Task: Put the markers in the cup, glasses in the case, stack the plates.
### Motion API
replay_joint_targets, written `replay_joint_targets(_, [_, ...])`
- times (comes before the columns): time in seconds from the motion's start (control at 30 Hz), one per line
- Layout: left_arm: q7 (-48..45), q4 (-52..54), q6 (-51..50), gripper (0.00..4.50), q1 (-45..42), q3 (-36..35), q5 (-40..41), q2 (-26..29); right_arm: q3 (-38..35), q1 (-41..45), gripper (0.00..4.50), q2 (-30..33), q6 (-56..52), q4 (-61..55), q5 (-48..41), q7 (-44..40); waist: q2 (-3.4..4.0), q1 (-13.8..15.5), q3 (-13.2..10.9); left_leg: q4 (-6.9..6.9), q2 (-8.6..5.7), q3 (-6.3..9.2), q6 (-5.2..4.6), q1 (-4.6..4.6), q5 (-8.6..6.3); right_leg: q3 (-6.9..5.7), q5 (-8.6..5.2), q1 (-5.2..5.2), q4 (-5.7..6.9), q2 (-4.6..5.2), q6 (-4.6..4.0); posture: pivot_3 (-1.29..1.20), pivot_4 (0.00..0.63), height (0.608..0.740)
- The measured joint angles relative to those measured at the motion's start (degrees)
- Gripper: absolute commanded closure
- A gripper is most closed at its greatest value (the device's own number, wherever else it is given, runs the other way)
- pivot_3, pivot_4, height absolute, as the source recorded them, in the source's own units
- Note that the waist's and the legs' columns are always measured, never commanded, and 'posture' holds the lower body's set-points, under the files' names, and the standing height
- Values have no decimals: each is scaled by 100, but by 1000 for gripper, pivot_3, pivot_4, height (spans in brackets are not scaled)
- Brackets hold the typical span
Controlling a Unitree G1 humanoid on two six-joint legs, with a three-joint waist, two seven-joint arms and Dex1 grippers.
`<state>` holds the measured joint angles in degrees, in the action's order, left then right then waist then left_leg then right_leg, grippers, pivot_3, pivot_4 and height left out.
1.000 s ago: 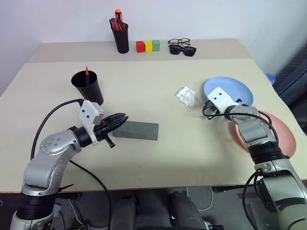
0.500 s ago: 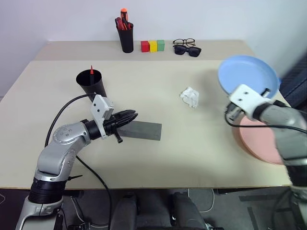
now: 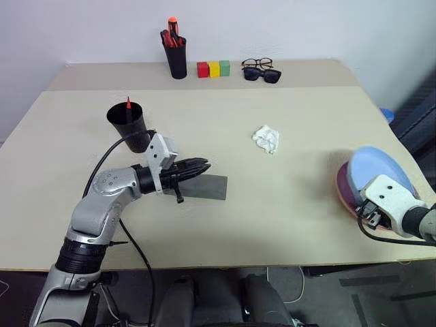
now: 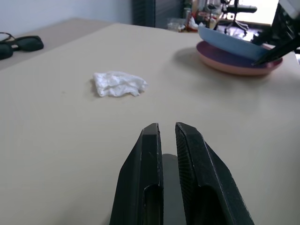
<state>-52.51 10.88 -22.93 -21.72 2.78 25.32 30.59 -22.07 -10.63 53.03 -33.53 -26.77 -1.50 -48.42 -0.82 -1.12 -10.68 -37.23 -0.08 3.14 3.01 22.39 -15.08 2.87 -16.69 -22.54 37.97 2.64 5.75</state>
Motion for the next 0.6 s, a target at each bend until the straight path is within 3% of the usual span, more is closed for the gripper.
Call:
replay_joint_targets(0.03, [5,40,5,4024,45,-4,-9,10,44,127,1158,0,-1,-50,-71,-15,0,-1,0,0,1,0,0,-1,0,0,0,1,0,0,0,0,150,740])
replay_joint_targets(0.13, [51,117,3,4024,168,-43,-30,93,305,1204,1158,-301,-77,-17,-395,141,-2,-28,-1,-1,3,0,0,-2,0,1,0,1,1,0,0,0,150,740])
replay_joint_targets(0.23, [150,190,12,4024,317,-177,-84,208,1042,2527,1158,-939,-114,321,-491,478,-4,-49,-1,1,4,6,0,-2,0,-2,0,0,1,-3,-1,0,150,740])
replay_joint_targets(0.4, [409,364,9,4024,618,-477,-110,378,2001,4274,1158,-2825,-452,2592,-279,1756,-10,-91,-2,7,2,10,2,12,1,-5,0,-13,0,8,-1,0,150,740])
replay_joint_targets(0.5, [547,583,-31,4024,859,-671,-97,446,1959,4863,1158,-3437,-403,3884,-272,2345,-8,-66,-3,5,-1,6,1,35,1,-4,0,-35,0,17,0,0,150,740])
replay_joint_targets(0.6, [678,850,-64,4024,1079,-801,-84,483,1924,5336,1158,-3641,-107,4930,-199,2812,-7,-18,-3,-1,-3,0,2,59,1,-3,1,-63,6,18,1,0,150,740])
